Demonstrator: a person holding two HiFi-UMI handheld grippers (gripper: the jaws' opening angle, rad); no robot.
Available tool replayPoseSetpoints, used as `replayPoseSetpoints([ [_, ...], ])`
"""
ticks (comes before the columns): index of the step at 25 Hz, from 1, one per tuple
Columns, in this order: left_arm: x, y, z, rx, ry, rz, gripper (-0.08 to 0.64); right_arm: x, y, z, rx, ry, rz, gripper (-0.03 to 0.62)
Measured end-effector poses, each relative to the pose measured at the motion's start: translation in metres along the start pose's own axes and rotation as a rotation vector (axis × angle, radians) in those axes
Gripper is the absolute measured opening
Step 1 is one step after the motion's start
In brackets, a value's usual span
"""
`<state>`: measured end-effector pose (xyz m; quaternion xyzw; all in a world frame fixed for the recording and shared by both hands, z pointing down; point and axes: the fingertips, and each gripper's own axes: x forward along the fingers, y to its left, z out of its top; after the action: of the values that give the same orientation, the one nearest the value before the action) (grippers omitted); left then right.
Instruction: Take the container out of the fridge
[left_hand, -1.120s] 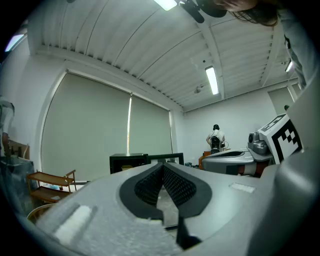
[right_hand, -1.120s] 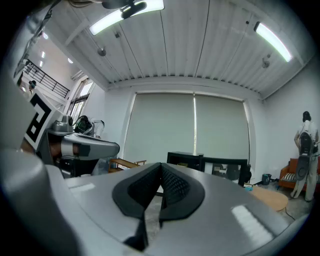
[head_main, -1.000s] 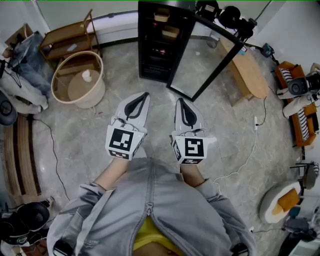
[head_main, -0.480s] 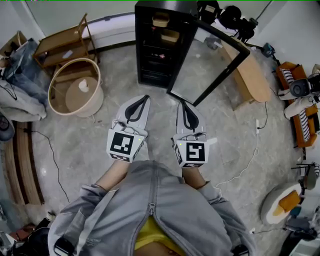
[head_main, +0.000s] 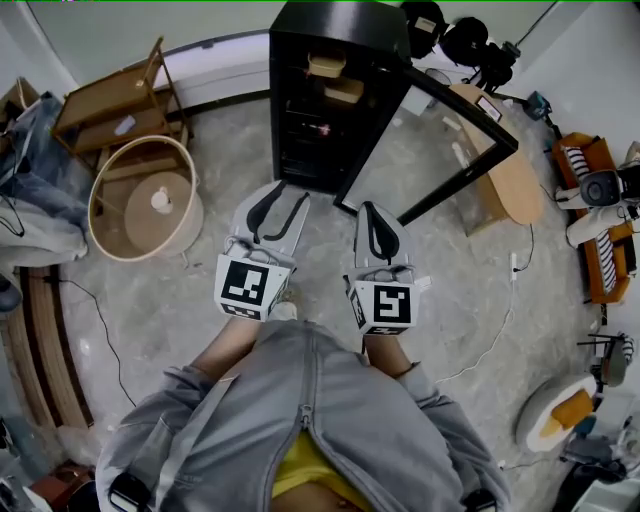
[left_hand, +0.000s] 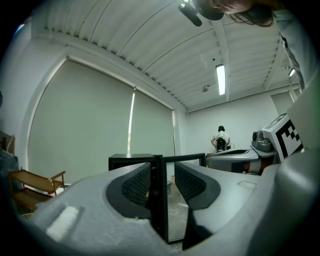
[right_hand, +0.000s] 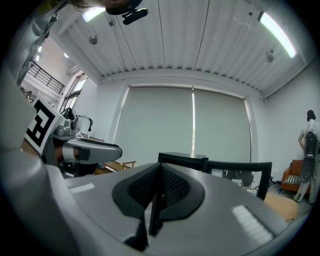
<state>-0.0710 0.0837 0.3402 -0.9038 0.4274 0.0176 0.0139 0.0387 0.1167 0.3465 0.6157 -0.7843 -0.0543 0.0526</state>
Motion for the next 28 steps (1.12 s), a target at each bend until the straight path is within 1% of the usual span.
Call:
replayPoseSetpoints([
  [5, 0.045, 0.028, -0.012, -0.011, 0.020, -0.032, 0.202, 0.047, -0.016, -0.009, 0.011, 0.012, -0.033, 0.000],
  [10, 0.075, 0.044, -0.019, -0.020, 0.025, -0.056, 0.224, 0.075, -0.028, -0.016, 0.012, 0.014, -0.062, 0.000],
  [20, 0.110, 0.059, -0.038, -0.038, 0.068, -0.064, 0.238, 0.107, -0.046, -0.030, 0.038, 0.039, -0.075, 0.000],
  [28, 0.165, 0.078, -0.042, -0.034, 0.051, -0.040, 0.239, 0.161, -0.080, -0.037, 0.019, 0.019, -0.062, 0.000],
])
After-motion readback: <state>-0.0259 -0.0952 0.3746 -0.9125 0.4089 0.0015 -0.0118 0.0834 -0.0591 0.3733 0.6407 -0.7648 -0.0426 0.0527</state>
